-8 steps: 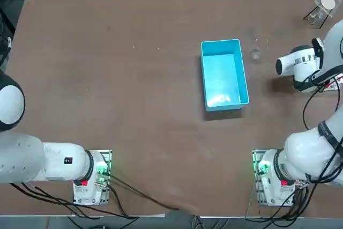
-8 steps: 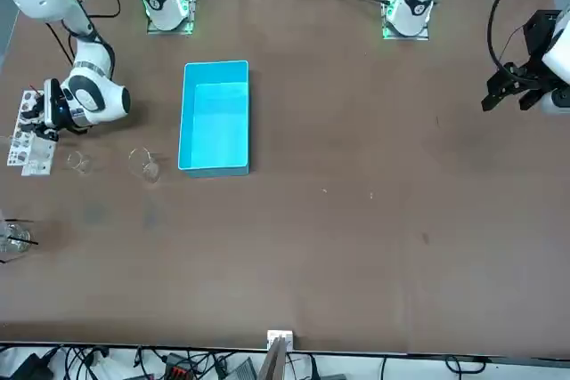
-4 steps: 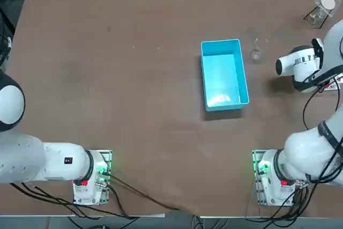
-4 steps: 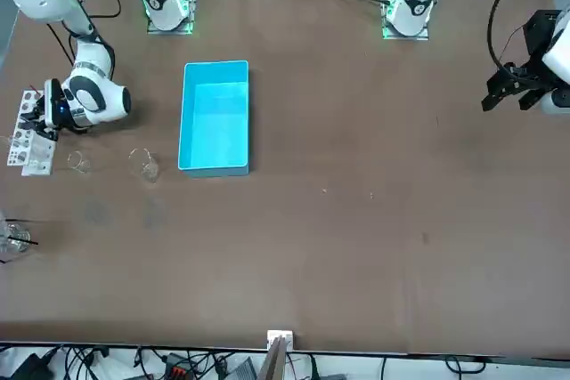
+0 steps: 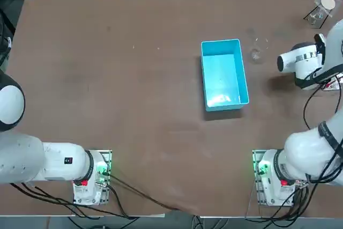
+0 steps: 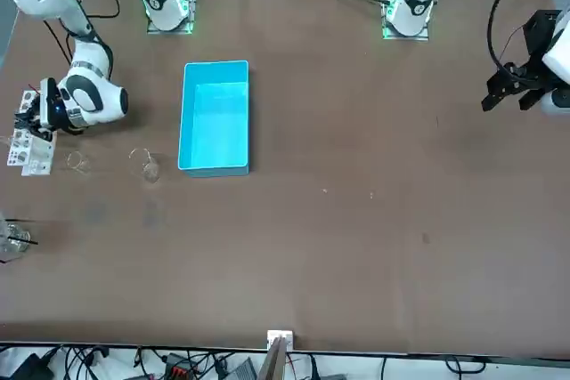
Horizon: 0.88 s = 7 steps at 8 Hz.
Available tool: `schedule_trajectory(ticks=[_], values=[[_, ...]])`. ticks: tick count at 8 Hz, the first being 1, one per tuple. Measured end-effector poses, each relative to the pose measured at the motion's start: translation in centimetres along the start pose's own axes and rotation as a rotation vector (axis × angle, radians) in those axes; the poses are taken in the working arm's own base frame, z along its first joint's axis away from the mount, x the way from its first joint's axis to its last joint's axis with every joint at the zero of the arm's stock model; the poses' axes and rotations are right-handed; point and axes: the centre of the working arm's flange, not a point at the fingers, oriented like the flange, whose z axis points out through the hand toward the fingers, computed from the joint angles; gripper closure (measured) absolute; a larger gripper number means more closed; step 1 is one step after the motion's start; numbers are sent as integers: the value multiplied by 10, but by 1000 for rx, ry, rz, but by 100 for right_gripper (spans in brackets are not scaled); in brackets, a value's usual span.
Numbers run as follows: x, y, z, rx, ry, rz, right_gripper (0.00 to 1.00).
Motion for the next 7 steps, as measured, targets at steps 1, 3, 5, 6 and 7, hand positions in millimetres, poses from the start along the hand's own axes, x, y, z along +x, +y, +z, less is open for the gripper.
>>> schedule_trajectory(ticks=[1, 3, 5, 6, 7], values=[[16, -2, 2, -1, 14, 14, 94], [48, -6, 4, 1, 31, 38, 94], [80, -9, 5, 7, 42, 20, 94], [98, -11, 4, 14, 43, -5, 94], [117, -13, 0, 8, 26, -26, 94]])
